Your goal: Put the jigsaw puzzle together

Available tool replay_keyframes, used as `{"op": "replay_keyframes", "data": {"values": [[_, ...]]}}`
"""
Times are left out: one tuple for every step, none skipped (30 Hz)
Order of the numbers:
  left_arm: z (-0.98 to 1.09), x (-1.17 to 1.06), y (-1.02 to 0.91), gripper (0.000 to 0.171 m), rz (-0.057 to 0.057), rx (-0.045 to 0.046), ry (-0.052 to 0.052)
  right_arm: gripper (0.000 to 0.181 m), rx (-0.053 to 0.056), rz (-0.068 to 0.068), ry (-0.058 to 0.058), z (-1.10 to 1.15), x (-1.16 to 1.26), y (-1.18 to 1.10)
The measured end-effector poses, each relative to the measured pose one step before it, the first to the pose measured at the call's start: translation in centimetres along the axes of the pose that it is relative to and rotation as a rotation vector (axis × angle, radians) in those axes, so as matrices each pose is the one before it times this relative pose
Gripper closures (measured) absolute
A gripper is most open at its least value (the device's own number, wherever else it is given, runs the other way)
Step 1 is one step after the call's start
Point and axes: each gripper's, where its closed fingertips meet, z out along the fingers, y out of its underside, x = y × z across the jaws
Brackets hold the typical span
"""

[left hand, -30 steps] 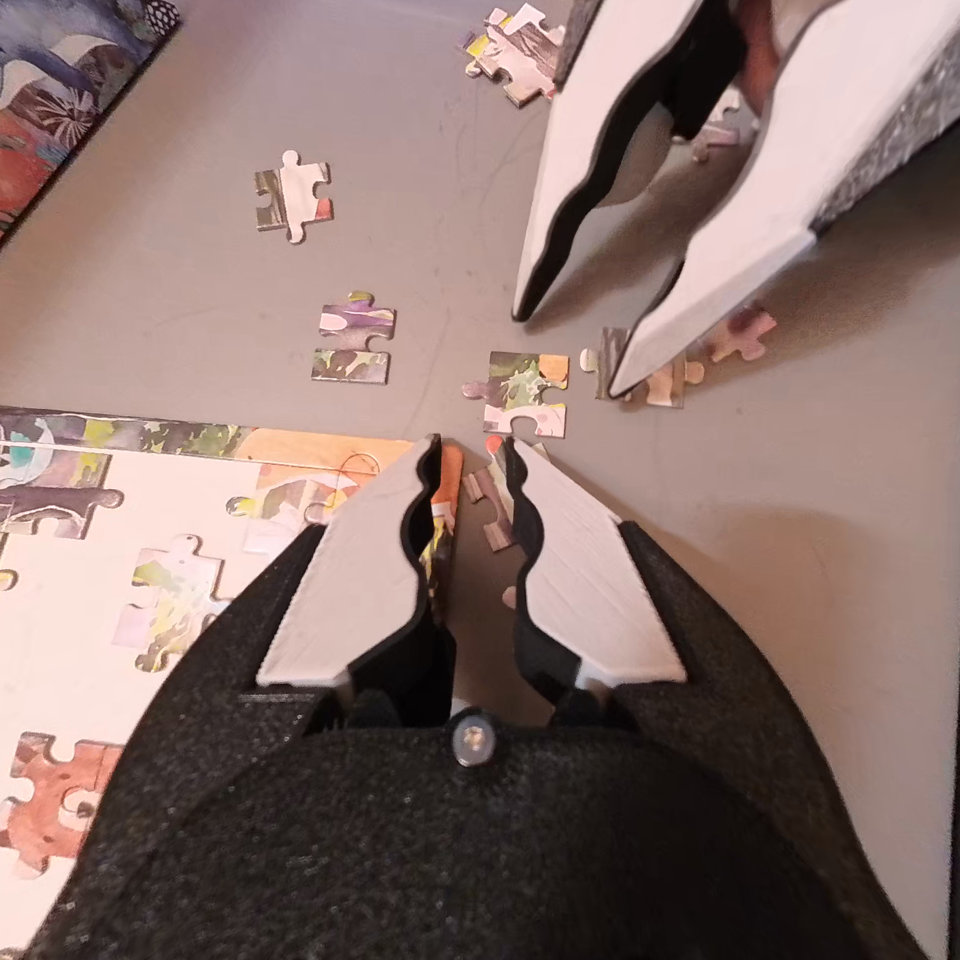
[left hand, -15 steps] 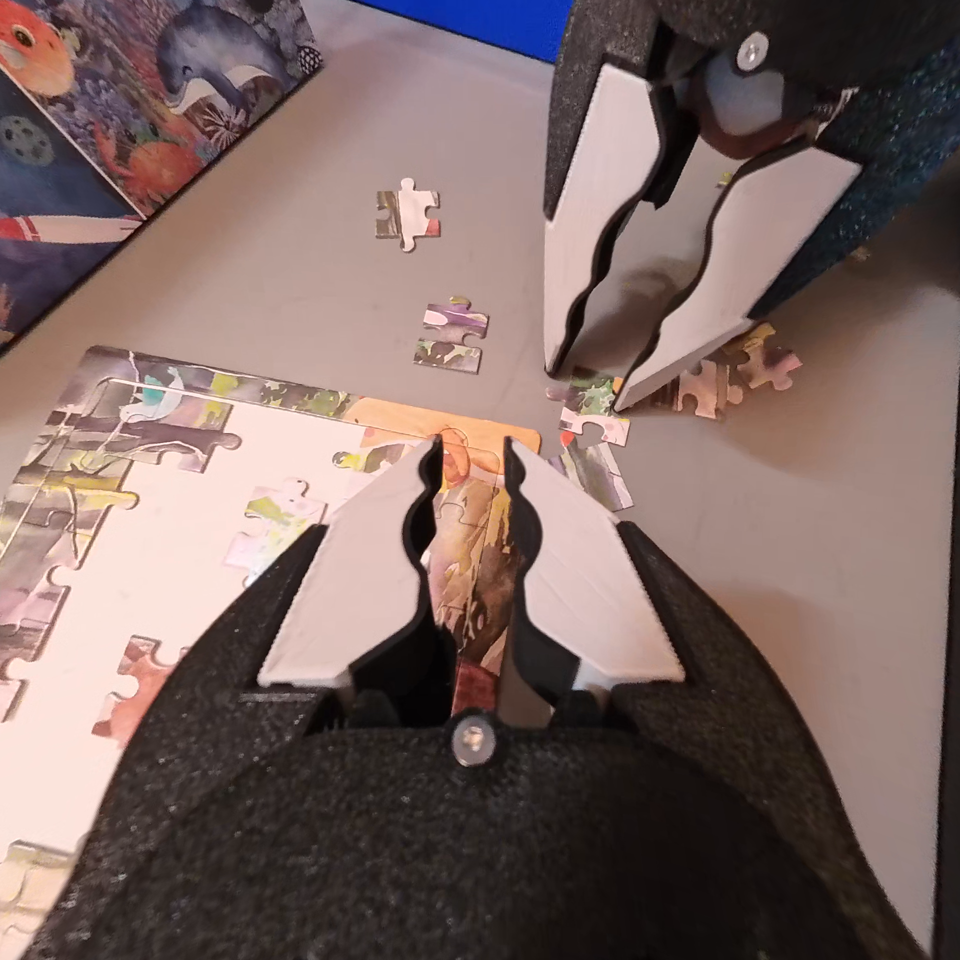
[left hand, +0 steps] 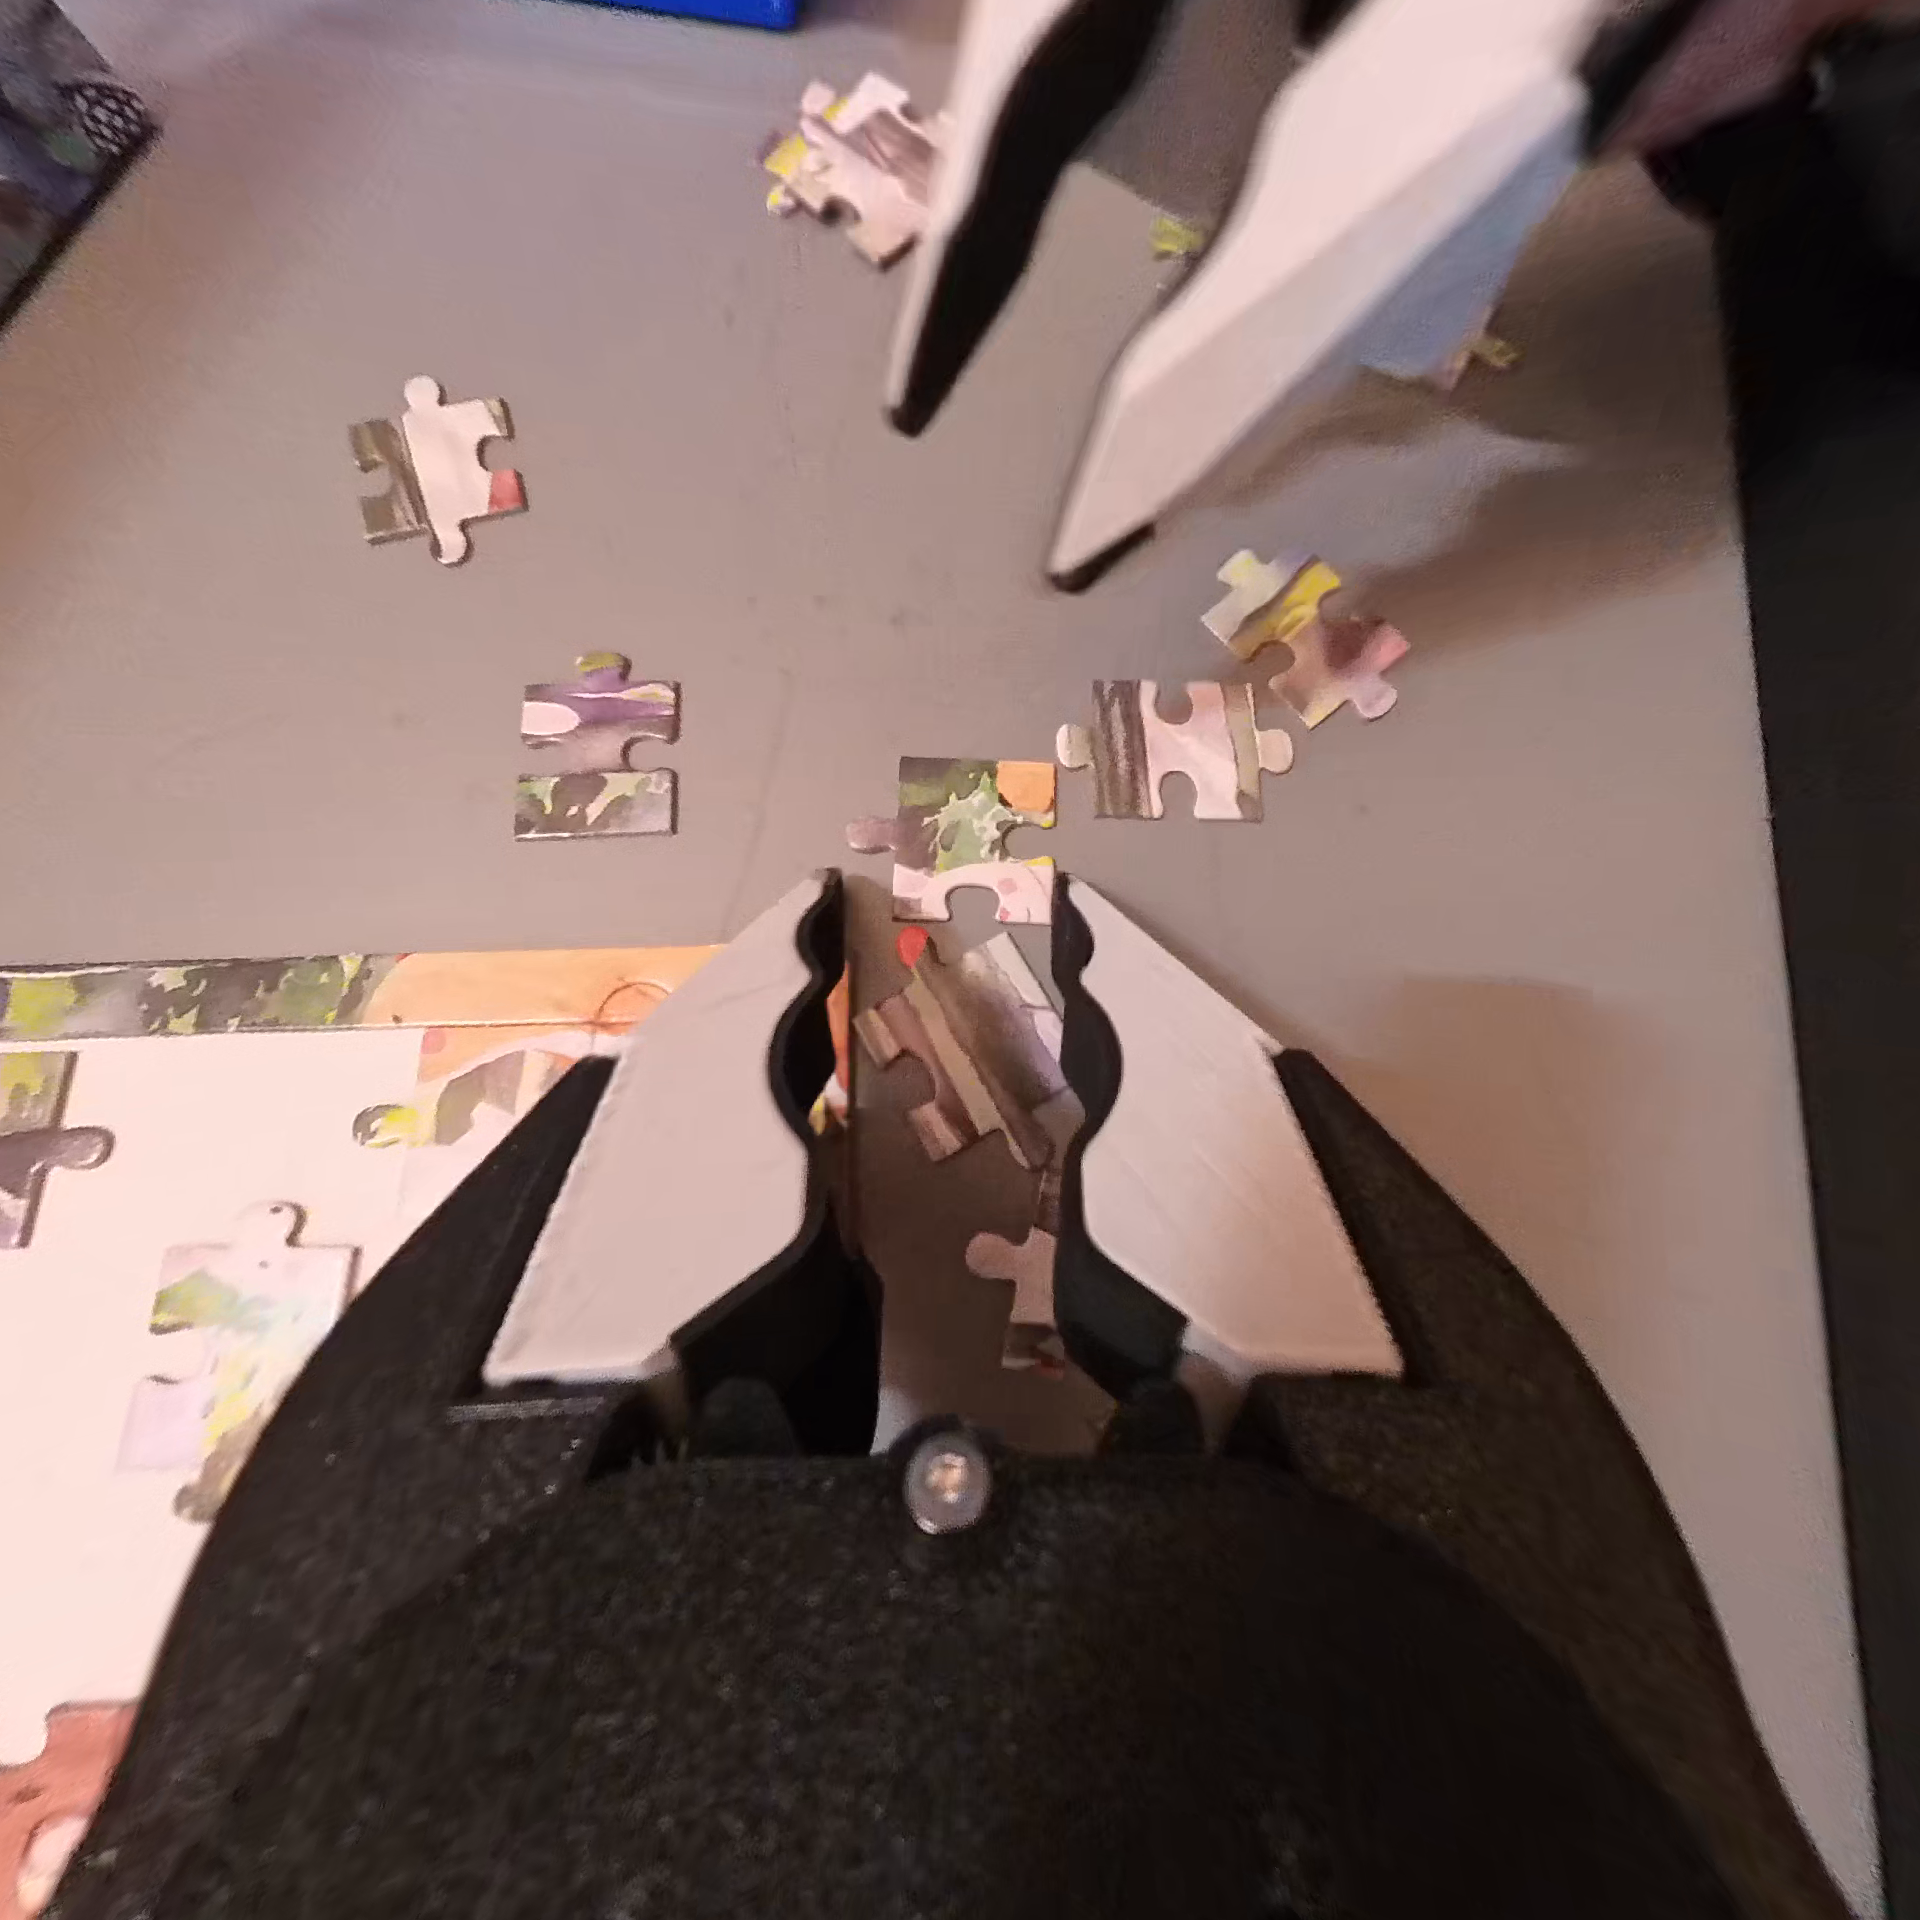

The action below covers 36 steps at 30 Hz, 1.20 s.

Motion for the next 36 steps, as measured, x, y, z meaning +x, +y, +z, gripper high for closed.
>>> {"op": "replay_keyframes", "data": {"values": [[0.267, 0.129, 0.108, 0.131, -0.0008, -0.01309, 0.0106, 0.149, 0.0520, 0.0285, -0.0119, -0.352, -1.002, 0.396], [0.104, 0.095, -0.016, 0.132, 0.0045, -0.00540, 0.0048, 0.152, 0.0423, 0.0179, -0.0174, -0.314, -1.075, 0.411], [0.046, 0.036, -0.021, 0.132, 0.0058, -0.00461, -0.0012, 0.154, 0.0307, 0.0061, 0.0033, -0.284, -0.699, 0.419], [0.014, 0.056, 0.037, 0.133, 0.0039, -0.00463, -0.0009, 0.154, 0.0181, -0.0102, 0.0143, -0.272, -0.422, 0.325], [0.002, 0.041, 0.018, 0.133, 0.0016, -0.00048, -0.0010, 0.154, 0.0089, -0.0257, 0.0272, -0.334, -0.124, 0.051], [-0.011, 0.037, 0.010, 0.134, 0.0002, 0.00041, -0.0010, 0.154, 0.0224, -0.0316, 0.0376, -0.398, 0.168, -0.441], [0.000, 0.100, 0.006, 0.137, 0.0014, -0.00234, 0.0010, 0.157, 0.0476, -0.0272, 0.0302, -0.384, 0.202, -0.835], [-0.006, 0.154, -0.011, 0.141, 0.0040, -0.00497, 0.0021, 0.160, 0.0546, -0.0145, 0.0123, -0.220, 0.122, -0.826], [0.012, 0.101, -0.014, 0.141, 0.0027, -0.00523, -0.0017, 0.160, 0.0311, -0.0029, 0.0032, -0.031, 0.133, -0.398], [-0.001, 0.026, -0.013, 0.141, -0.0010, -0.00405, -0.0027, 0.160, -0.0047, 0.0063, -0.0027, 0.114, 0.122, 0.109], [-0.006, 0.001, 0.007, 0.141, -0.0044, -0.00221, -0.0007, 0.157, -0.0158, 0.0114, -0.0045, 0.140, 0.098, 0.266], [-0.005, 0.001, 0.000, 0.142, -0.0027, -0.00146, -0.0007, 0.155, -0.0046, 0.0091, -0.0048, 0.069, 0.034, 0.134], [-0.018, -0.001, 0.008, 0.142, 0.0013, -0.00253, -0.0027, 0.155, 0.0025, 0.0033, -0.0024, -0.038, 0.023, 0.001], [-0.040, -0.003, 0.004, 0.142, 0.0041, -0.00494, -0.0054, 0.155, 0.0070, 0.0031, -0.0009, -0.080, 0.023, -0.061], [-0.057, -0.046, 0.004, 0.142, 0.0106, -0.00692, -0.0101, 0.155, 0.0061, 0.0068, -0.0081, -0.074, -0.051, -0.047], [-0.074, -0.122, 0.003, 0.142, 0.0155, -0.00749, -0.0162, 0.155, 0.0037, 0.0093, -0.0103, -0.034, -0.049, -0.011], [-0.140, -0.150, -0.029, 0.142, 0.0139, -0.00583, -0.0147, 0.154, 0.0006, 0.0092, -0.0068, -0.009, 0.010, 0.041], [-0.234, -0.143, -0.084, 0.142, 0.0090, -0.00172, -0.0110, 0.154, -0.0012, 0.0061, -0.0033, 0.006, 0.036, 0.033], [-0.365, -0.266, -0.107, 0.142, 0.0057, 0.00023, -0.0129, 0.153, 0.0006, 0.0026, -0.0023, 0.000, 0.010, 0.011], [-0.492, -0.464, -0.042, 0.142, 0.0064, -0.00078, -0.0187, 0.153, -0.0007, 0.0015, -0.0059, 0.029, -0.087, 0.038], [-0.611, -0.718, 0.085, 0.142, 0.0056, -0.00332, -0.0242, 0.153, -0.0060, 0.0014, -0.0045, 0.072, -0.058, 0.118], [-0.650, -0.963, 0.236, 0.142, 0.0007, -0.00685, -0.0259, 0.152, -0.0075, -0.0010, -0.0015, 0.099, -0.042, 0.126], [-0.598, -1.147, 0.422, 0.142, -0.0032, -0.01126, -0.0248, 0.151, -0.0071, -0.0034, -0.0018, 0.096, -0.061, 0.114], [-0.474, -1.337, 0.648, 0.142, -0.0057, -0.01685, -0.0252, 0.151, -0.0064, -0.0044, -0.0015, 0.090, -0.062, 0.098], [-0.310, -1.359, 0.746, 0.142, -0.0106, -0.01733, -0.0207, 0.151, -0.0028, -0.0049, 0.0016, 0.065, -0.016, 0.015], [-0.139, -1.225, 0.680, 0.142, -0.0151, -0.01207, -0.0112, 0.151, 0.0027, -0.0017, 0.0020, 0.049, 0.027, -0.074], [0.000, -1.131, 0.575, 0.142, -0.0157, -0.00753, -0.0078, 0.152, 0.0045, 0.0125, -0.0041, 0.094, 0.026, -0.198], [0.082, -1.041, 0.539, 0.142, -0.0135, -0.01110, -0.0085, 0.151, 0.0133, 0.0247, -0.0146, 0.105, -0.071, -0.518], [0.089, -0.927, 0.429, 0.141, -0.0084, -0.01036, -0.0107, 0.151, 0.0239, 0.0312, -0.0133, 0.162, -0.058, -0.821], [0.068, -0.713, 0.101, 0.141, -0.0085, 0.00447, -0.0057, 0.151, 0.0247, 0.0387, 0.0014, 0.292, 0.089, -0.881], [0.063, -0.369, -0.214, 0.141, -0.0149, 0.01877, 0.0091, 0.150, 0.0176, 0.0361, -0.0066, 0.492, -0.074, -0.713], [0.083, -0.198, -0.324, 0.141, -0.0164, 0.02077, 0.0138, 0.150, 0.0064, 0.0289, -0.0185, 0.705, -0.348, -0.451], [0.144, -0.138, -0.247, 0.141, -0.0100, 0.01279, 0.0109, 0.150, -0.0062, 0.0181, -0.0090, 0.839, -0.288, -0.147], [0.218, -0.065, -0.013, 0.141, 0.0014, -0.00247, 0.0089, 0.150, -0.0097, 0.0067, 0.0195, 0.882, 0.062, 0.046], [0.244, -0.092, 0.098, 0.141, 0.0114, -0.01016, 0.0015, 0.150, -0.0075, -0.0040, 0.0136, 0.878, -0.105, 0.178], [0.204, 0.044, 0.064, 0.141, 0.0123, -0.00749, 0.0062, 0.150, -0.0195, -0.0078, -0.0124, 0.839, -0.495, 0.430]]}}
